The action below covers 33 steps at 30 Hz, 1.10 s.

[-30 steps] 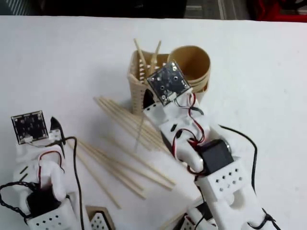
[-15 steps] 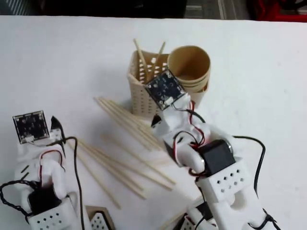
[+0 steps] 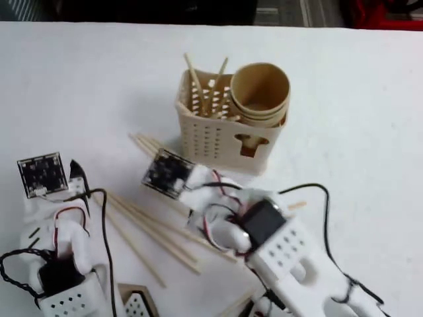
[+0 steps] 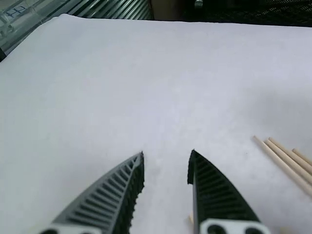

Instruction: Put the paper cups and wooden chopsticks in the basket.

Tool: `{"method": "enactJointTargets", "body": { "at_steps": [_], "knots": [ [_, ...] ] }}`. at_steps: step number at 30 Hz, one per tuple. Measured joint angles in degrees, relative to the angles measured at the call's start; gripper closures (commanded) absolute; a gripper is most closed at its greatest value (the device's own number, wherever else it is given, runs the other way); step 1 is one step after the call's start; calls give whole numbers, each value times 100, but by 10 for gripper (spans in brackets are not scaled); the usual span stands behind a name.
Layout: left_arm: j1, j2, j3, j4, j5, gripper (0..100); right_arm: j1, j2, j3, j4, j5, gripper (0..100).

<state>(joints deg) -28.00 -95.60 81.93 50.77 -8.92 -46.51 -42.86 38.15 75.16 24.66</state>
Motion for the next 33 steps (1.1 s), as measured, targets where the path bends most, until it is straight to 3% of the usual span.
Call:
{"method": "enactJointTargets", "body": {
  "at_steps": [11, 28, 33],
  "knots": [
    [0, 0, 18, 0, 0, 842, -580, 2189, 0, -1477, 9, 839],
    [0, 0, 18, 0, 0, 842, -369, 4264, 0, -3270, 9, 841],
    [0, 0, 18, 0, 0, 842, -360, 4730, -316, -3191, 0, 933]
  ]
}}
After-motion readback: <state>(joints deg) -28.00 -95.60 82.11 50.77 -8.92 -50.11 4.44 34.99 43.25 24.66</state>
